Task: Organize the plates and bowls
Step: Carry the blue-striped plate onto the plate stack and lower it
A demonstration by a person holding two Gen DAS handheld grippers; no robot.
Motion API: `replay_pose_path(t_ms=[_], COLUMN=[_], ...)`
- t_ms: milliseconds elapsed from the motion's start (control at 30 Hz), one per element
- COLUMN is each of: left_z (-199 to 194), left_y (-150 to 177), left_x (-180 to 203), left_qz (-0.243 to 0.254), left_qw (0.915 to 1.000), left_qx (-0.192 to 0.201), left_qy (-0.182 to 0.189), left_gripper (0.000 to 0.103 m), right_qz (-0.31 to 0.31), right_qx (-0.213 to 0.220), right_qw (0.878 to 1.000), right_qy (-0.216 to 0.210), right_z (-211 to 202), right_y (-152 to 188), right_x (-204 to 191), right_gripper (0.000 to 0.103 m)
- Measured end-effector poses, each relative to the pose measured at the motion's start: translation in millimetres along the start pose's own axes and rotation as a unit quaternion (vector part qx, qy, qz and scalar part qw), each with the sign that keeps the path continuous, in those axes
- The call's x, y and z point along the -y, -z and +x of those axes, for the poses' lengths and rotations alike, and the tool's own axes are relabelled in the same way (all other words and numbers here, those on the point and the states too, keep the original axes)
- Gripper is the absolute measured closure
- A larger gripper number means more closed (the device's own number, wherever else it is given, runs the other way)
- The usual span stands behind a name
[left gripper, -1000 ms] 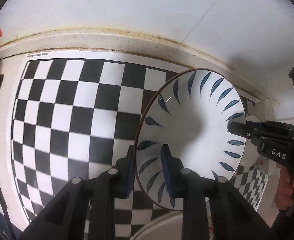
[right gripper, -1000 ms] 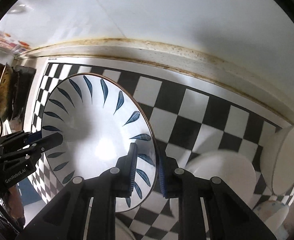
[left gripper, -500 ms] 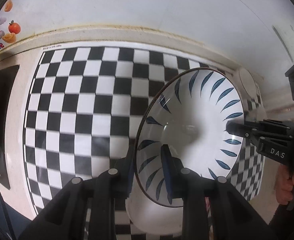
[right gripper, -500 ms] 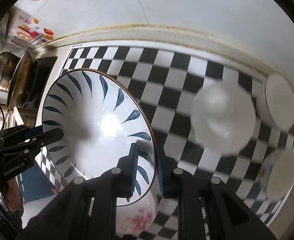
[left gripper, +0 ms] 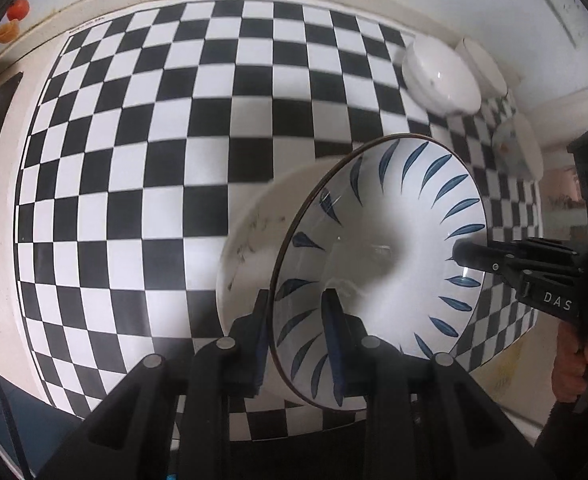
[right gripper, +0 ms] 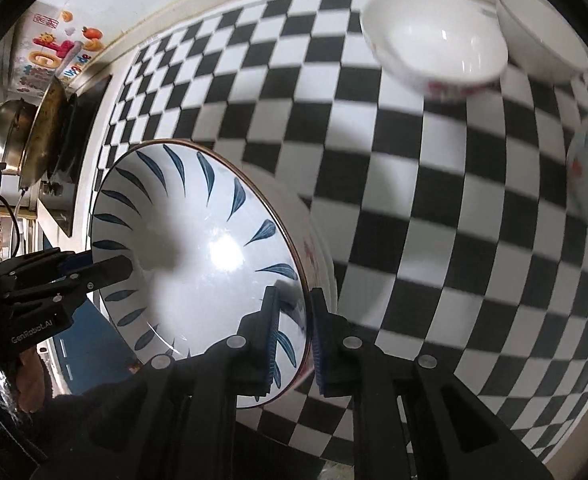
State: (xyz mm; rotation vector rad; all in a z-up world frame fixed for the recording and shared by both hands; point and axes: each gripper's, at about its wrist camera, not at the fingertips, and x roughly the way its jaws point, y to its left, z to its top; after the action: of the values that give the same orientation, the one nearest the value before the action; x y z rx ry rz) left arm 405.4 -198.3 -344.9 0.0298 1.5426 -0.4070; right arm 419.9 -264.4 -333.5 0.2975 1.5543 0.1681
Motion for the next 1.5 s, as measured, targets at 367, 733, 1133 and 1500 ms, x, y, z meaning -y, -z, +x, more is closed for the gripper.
replay_pose_path(t_ms=[367,733,1133,1500], left_z=[19,35,48,49], left_y=[-1,-3,-3,-4], left_x=[-1,-1,4,-11], left_qz=[-0.005,-0.013,-0.031,-0.063], left_qw=[0.9998,0.9988,0.9976,0.9966], left_qx=[-0.016,-0.024,-0.03,-0.043], left_qy=[-0.014,-0.04,-0.054,-0.03], left_gripper=[0.081,0.08,0.08,0.079], right_qz=[0.002,0.002,0.034,0.093], right_qx=[-0.016,-0.03,-0.021,-0.002], right_qw=[1.0,0.999,0.997,0.995], right_qy=[0.011,0.023,0.063,0.04], right_z=[22,45,48,47], right_y=[8,6,1,6], right_x=[-3,-18,-31,-22], right_gripper=[0.086,0.086,0.086,0.085])
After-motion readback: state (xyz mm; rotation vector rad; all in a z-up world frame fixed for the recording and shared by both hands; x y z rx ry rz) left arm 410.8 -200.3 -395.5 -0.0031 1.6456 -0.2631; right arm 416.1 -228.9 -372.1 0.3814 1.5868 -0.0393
